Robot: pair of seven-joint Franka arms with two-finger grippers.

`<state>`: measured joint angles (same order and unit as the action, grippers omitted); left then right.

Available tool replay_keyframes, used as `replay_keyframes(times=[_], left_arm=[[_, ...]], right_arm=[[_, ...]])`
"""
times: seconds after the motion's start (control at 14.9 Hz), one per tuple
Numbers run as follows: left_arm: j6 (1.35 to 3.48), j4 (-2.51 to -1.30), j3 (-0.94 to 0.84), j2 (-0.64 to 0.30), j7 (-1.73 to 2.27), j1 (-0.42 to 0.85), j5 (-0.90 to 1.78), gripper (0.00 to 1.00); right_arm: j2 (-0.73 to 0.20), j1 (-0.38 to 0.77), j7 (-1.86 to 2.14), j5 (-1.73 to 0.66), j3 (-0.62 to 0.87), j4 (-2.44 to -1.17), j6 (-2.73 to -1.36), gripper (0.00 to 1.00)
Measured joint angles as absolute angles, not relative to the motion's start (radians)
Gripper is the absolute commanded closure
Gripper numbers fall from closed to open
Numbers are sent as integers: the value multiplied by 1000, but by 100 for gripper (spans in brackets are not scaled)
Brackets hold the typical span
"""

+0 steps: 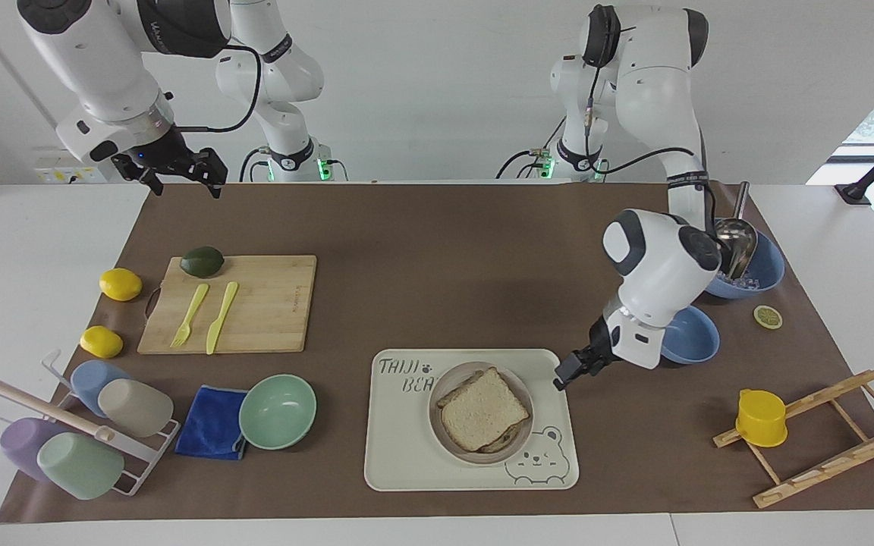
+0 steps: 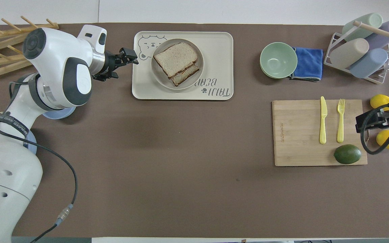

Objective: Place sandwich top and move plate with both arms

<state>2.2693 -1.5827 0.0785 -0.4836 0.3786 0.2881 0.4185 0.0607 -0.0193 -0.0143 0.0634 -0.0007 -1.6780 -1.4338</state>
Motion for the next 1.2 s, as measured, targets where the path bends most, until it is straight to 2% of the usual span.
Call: replay_keyframes(times=[0.33,0.67,1.2], left_arm=[[2062,-1582,102,-337,323,222,222,0],[1891,-1582,130,-234,162,201,76,0],[1580,-1584,139,-30,-35,130,41,0]], right_arm=[[61,-19,-14,63,-1,-1678,-1434,0],[61,-19,-14,63,-1,-1678,-1434,0],[61,-19,-14,63,-1,-1678,-1434,0]])
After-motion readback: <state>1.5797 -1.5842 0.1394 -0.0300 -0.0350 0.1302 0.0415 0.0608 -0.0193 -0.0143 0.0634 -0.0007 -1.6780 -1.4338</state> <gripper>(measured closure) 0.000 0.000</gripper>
